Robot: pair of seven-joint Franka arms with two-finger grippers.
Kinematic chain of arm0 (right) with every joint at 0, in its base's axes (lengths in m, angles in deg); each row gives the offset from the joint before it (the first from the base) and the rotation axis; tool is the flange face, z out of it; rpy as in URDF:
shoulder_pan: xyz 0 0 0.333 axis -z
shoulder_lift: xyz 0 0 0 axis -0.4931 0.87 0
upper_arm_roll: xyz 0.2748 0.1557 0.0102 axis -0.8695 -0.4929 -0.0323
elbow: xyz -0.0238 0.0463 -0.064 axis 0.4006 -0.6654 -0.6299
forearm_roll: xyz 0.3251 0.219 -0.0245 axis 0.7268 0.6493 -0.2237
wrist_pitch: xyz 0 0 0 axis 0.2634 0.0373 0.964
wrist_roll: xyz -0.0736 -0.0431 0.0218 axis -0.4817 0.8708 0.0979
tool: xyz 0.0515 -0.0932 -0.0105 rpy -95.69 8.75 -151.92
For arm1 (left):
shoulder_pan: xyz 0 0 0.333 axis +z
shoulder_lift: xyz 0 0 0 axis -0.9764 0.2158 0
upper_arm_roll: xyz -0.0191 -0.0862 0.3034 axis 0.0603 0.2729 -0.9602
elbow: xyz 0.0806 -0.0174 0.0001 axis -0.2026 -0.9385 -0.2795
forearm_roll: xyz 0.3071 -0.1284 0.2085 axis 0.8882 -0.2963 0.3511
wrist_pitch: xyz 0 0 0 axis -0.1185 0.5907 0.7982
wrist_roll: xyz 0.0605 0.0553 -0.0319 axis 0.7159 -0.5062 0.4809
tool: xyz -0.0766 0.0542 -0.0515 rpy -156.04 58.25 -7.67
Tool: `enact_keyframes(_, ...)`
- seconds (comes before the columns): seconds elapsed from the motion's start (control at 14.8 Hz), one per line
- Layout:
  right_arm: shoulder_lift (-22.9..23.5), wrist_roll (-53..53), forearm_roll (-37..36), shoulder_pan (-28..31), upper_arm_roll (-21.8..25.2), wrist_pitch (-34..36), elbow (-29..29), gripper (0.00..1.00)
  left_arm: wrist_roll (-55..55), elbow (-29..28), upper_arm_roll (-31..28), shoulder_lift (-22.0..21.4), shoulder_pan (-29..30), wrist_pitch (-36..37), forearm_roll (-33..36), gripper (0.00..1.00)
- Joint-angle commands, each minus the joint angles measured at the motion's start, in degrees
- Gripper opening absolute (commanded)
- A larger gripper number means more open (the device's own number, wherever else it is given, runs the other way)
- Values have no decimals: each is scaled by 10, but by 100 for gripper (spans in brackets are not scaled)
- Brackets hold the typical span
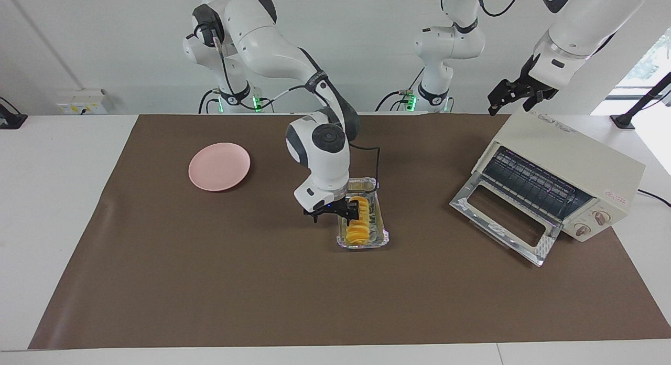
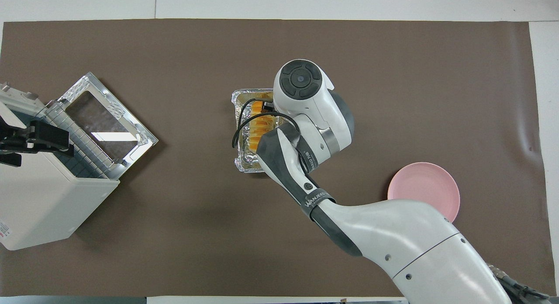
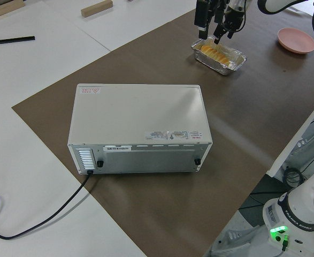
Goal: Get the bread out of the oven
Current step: 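Grasp the foil tray with the right gripper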
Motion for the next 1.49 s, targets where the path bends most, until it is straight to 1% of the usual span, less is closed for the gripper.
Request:
enact_keyframes(0.0,22,1,-9,-6,-4,-22,11,96,-25,-25,4,-18,11,-32,-2,100)
enact_keyframes(0.07,25,1,-11,-10,-4,-29,10,94,-27,-14,5,-7,7,-17,6,100)
enact_keyframes(0.14,26,2,-12,-9,-4,-30,9,90,-28,-16,5,-5,5,-13,9,100)
enact_keyframes(0.2,26,3,-13,-9,-4,-30,9,85,-29,-16,6,-5,4,-14,9,100)
enact_keyframes(0.27,26,5,-13,-9,-4,-28,9,58,-29,-18,6,-6,4,-12,9,100)
enact_keyframes(0.34,25,8,-13,-7,-4,-24,9,13,-28,-28,6,-10,3,-9,9,100)
enact_keyframes(0.41,25,8,-13,-6,-4,-22,9,0,-31,-37,6,-17,3,-8,9,100)
enact_keyframes(0.74,25,8,-10,-5,-5,-27,11,0,-26,-38,5,-19,5,-16,9,100)
enact_keyframes(1.08,25,10,-4,0,-5,-16,15,0,-24,-34,3,-18,13,-14,9,100)
enact_keyframes(1.22,17,28,-4,16,-7,20,21,0,-24,-34,3,-18,12,-14,9,100)
enact_keyframes(1.28,11,42,3,28,-11,39,37,0,-24,-34,3,-19,12,-14,9,100)
enact_keyframes(1.42,8,71,42,53,-19,97,78,0,-24,-34,3,-18,12,-14,9,100)
